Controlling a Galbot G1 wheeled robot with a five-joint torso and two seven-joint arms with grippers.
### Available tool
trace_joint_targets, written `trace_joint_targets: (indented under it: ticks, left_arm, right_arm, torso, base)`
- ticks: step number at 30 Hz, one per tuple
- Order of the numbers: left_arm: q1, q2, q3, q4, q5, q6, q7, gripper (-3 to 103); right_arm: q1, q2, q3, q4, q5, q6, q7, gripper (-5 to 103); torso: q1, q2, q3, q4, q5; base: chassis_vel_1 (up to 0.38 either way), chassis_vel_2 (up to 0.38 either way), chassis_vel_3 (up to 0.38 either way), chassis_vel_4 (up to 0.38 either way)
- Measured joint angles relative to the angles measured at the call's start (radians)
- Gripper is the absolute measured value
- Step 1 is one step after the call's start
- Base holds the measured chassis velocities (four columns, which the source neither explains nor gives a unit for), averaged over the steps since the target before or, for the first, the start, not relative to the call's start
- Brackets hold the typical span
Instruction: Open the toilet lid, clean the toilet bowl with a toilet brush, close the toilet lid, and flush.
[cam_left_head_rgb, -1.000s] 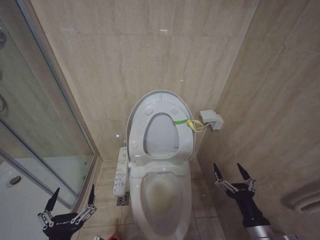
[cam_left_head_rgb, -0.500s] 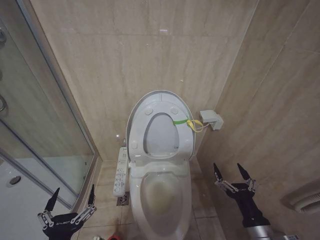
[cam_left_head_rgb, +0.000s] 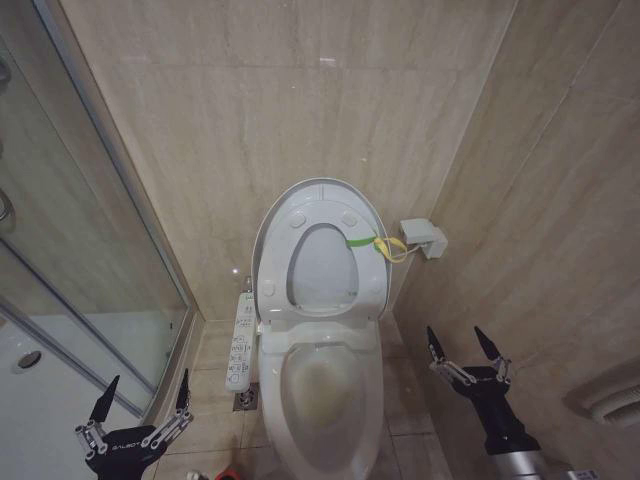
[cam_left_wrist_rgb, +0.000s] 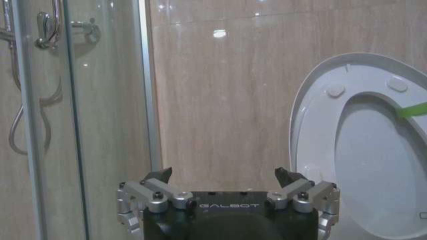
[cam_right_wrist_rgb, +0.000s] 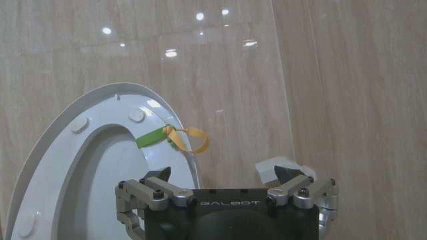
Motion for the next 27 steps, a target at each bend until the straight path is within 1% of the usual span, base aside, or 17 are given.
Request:
trace_joint_targets:
  ticks: [3,4,11,12,14,16,18,19,27]
  left_arm:
    - [0.0,0.0,0.0,0.0,0.0,0.0,0.0,100]
    - [0.0,0.0,0.0,0.0,0.0,0.0,0.0,100]
    - [0.0,0.0,0.0,0.0,0.0,0.0,0.0,100]
    - [0.0,0.0,0.0,0.0,0.0,0.0,0.0,100]
    - [0.0,0.0,0.0,0.0,0.0,0.0,0.0,100]
    - [0.0,0.0,0.0,0.0,0.0,0.0,0.0,100]
    - [0.0,0.0,0.0,0.0,0.0,0.0,0.0,100]
    - [0.0,0.0,0.0,0.0,0.0,0.0,0.0,100]
    - [0.0,0.0,0.0,0.0,0.0,0.0,0.0,100]
  right_arm:
    - [0.0,0.0,0.0,0.0,0.0,0.0,0.0,100]
    - [0.0,0.0,0.0,0.0,0.0,0.0,0.0,100]
    - [0.0,0.0,0.0,0.0,0.0,0.0,0.0,100]
    - [0.0,0.0,0.0,0.0,0.0,0.0,0.0,100]
    - [0.0,0.0,0.0,0.0,0.0,0.0,0.0,100]
    - [0.0,0.0,0.0,0.0,0.0,0.0,0.0,100]
    - [0.0,0.0,0.0,0.0,0.0,0.0,0.0,100]
    - [0.0,0.0,0.0,0.0,0.0,0.0,0.0,100]
    - [0.0,0.0,0.0,0.0,0.0,0.0,0.0,100]
  torso:
    - [-0.008,-0.02,-0.012,0.0,0.0]
    - [-0.008,-0.02,-0.012,0.0,0.0]
    - [-0.026,-0.059,-0.033,0.0,0.0]
    - [-0.026,-0.059,-0.033,0.0,0.0]
    - [-0.032,-0.074,-0.042,0.0,0.0]
    - [-0.034,-0.079,-0.044,0.0,0.0]
    - [-0.041,-0.093,-0.052,0.0,0.0]
    - [-0.041,-0.093,-0.052,0.0,0.0]
    - [-0.059,-0.133,-0.074,0.0,0.0]
  base:
    - [0.0,0.0,0.0,0.0]
    - [0.0,0.0,0.0,0.0]
    - [0.0,0.0,0.0,0.0]
    - [0.0,0.0,0.0,0.0]
    - [0.0,0.0,0.0,0.0]
    - [0.0,0.0,0.0,0.0]
    - [0.0,0.0,0.0,0.0]
    - [0.0,0.0,0.0,0.0]
    - [0.0,0.0,0.0,0.0]
